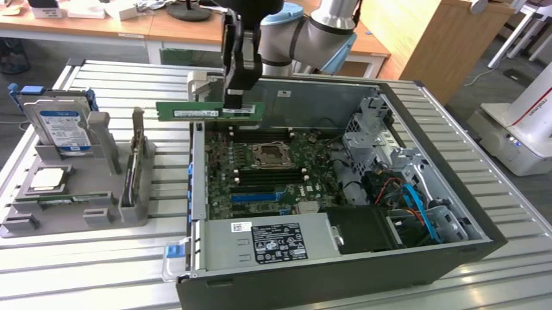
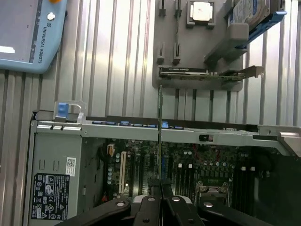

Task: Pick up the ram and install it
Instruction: 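Pick up the ram and move it above insertion slot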

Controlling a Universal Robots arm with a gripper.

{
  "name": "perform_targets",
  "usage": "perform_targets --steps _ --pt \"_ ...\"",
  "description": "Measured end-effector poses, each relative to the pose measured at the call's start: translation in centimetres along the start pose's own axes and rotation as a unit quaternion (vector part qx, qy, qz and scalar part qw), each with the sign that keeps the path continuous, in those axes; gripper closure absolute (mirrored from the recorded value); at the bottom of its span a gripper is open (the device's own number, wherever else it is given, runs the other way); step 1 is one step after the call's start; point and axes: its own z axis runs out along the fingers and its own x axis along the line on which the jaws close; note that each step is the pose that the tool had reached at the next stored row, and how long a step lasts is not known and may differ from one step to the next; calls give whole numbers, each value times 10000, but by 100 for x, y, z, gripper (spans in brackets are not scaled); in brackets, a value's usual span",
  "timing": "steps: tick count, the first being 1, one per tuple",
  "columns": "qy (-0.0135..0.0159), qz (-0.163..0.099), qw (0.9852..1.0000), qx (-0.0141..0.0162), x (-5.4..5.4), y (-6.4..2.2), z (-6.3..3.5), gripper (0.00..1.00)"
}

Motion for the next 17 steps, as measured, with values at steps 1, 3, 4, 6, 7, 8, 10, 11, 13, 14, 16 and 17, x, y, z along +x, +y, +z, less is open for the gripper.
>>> perform_targets --steps 1,3,4,6,7,8,10,11,13,14,16,17 --pt "0 0 10000 0 3 -27 -1 88" --pt "0 0 10000 0 6 -78 -3 88" --pt "0 0 10000 0 8 -100 -4 88" --pt "0 0 10000 0 11 -153 -6 88" --pt "0 0 10000 0 14 -180 -7 88" --pt "0 0 10000 0 16 -200 -8 88" --pt "0 8 10000 0 20 -228 -9 88" --pt "-1 11 10000 0 22 -244 -9 88" --pt "-1 13 10000 0 26 -288 -11 88" --pt "-1 13 10000 -1 29 -315 -12 88" --pt "0 12 10000 -1 35 -375 -15 88" --pt "-1 12 10000 -1 38 -401 -16 88"
